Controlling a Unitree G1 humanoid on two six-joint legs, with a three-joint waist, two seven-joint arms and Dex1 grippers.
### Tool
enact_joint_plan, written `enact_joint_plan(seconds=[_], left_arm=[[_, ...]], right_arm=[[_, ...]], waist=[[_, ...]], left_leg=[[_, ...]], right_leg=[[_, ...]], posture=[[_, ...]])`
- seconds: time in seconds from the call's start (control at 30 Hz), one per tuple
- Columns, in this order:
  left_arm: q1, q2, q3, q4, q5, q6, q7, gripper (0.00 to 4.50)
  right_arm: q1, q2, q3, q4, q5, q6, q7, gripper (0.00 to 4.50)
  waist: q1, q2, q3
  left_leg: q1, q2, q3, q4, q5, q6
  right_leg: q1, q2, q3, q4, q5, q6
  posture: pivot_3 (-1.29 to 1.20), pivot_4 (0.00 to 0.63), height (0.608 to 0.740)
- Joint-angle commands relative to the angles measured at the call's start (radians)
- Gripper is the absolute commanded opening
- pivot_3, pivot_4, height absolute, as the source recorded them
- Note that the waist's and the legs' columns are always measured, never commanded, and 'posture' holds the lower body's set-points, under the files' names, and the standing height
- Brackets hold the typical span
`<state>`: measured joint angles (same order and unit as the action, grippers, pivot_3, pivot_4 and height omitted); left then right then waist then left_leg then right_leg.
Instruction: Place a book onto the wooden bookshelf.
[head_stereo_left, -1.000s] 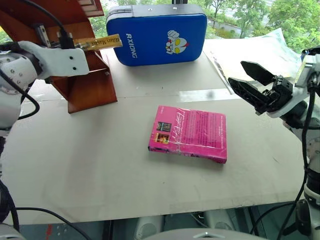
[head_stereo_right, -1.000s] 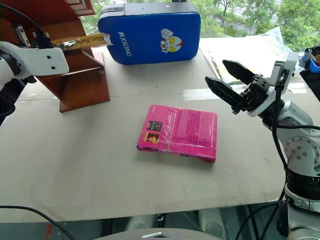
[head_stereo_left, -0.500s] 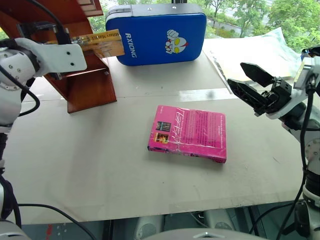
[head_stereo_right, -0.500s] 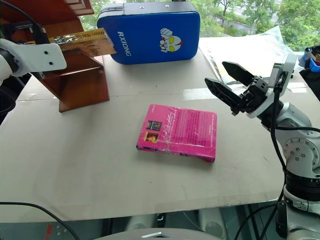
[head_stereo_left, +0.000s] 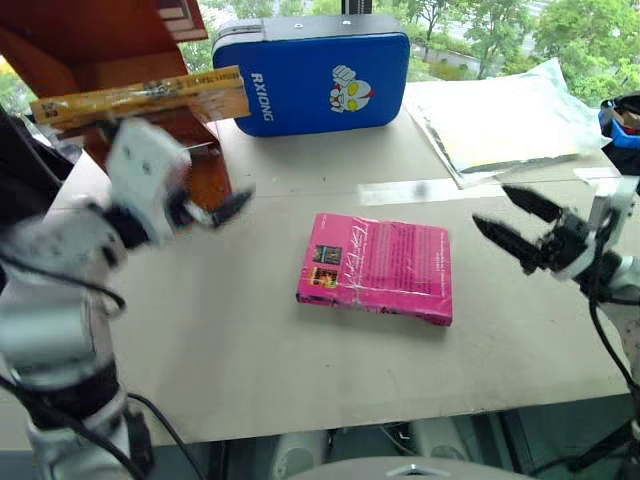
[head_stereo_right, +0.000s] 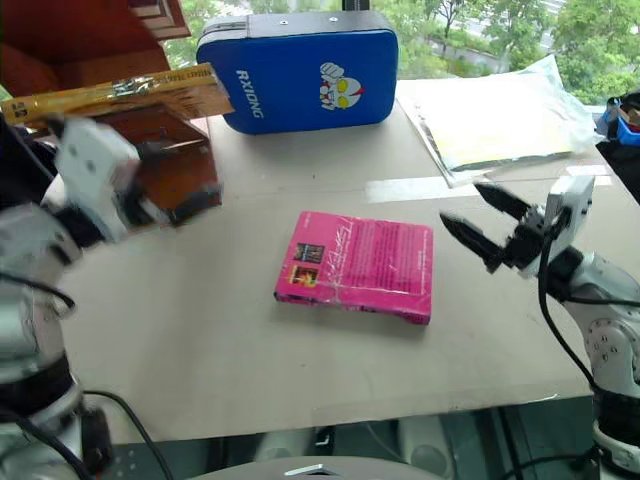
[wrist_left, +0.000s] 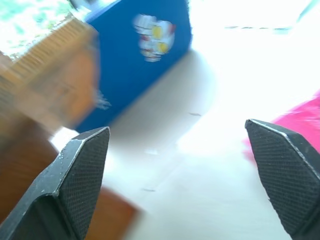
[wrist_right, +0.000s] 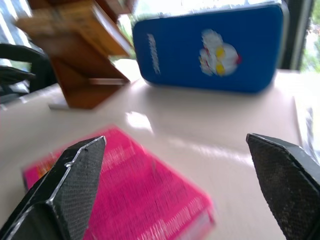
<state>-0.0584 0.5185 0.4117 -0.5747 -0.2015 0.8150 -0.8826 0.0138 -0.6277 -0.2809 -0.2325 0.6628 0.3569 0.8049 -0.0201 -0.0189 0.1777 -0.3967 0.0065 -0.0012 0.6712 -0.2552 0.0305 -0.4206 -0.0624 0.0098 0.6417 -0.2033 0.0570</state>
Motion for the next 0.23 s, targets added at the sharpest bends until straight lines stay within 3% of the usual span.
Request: enact_joint_plan(seconds=[0.03,0.13,0.23], left_arm=[[0.117,-0.054,-0.029,-0.007,0.02,-0.141,0.089,4.46],[0.253,-0.141,-0.086,0.029,0.044,-0.26,0.159,4.46],[0.364,-0.141,-0.139,0.069,0.063,-0.38,0.151,4.46]], right_arm=[[0.034,-0.011,-0.002,0.059,-0.11,-0.149,0.055,4.5],[0.075,-0.008,0.001,0.165,-0.183,-0.25,0.092,4.5],[0.093,-0.007,0.004,0.23,-0.218,-0.31,0.12,4.5]], waist=[[0.003,-0.003,0.001],[0.007,-0.003,0.0],[0.007,-0.004,-0.001]], left_leg=[[0.0,0.0,-0.001,0.0,0.0,0.0],[0.007,0.002,-0.001,0.001,0.0,0.0],[0.016,0.003,0.001,0.001,0.0,0.0]], right_leg=[[0.0,0.001,-0.001,0.001,0.0,0.0],[0.005,0.001,0.0,0.001,-0.003,-0.003],[0.013,0.0,0.001,0.001,-0.004,-0.001]], posture=[[0.0,0.15,0.74],[0.0,0.15,0.74],[0.0,0.15,0.74]])
